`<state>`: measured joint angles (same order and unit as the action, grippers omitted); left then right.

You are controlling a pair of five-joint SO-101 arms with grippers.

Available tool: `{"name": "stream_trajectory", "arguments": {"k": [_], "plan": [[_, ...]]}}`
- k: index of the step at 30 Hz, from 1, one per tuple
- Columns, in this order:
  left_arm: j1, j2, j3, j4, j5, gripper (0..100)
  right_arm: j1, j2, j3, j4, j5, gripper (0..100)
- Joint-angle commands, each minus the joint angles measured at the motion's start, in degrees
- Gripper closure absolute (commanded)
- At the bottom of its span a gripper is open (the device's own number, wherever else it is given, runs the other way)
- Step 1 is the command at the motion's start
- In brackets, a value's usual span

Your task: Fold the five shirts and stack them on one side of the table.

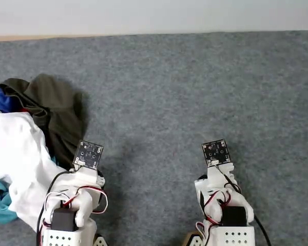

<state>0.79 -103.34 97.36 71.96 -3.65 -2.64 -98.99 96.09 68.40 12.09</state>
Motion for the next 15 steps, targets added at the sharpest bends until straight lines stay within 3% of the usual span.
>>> {"name": "stream_trajectory", "arguments": {"k": [1, 6, 15], "plan": [[-0.4, -0.9, -1.0, 0.4, -0.5, 100, 3.9, -2.6, -2.3, -1.9, 0.6, 99.0], [-5.2, -0.9, -4.8, -3.0, -0.4, 100, 10.5, -4.7, -9.5, -4.8, 0.9, 99.0], [-10.5, -0.9, -11.4, -3.6, -0.2, 100, 15.3, 8.1, -30.7, 2.9, -2.8, 99.0]]}}
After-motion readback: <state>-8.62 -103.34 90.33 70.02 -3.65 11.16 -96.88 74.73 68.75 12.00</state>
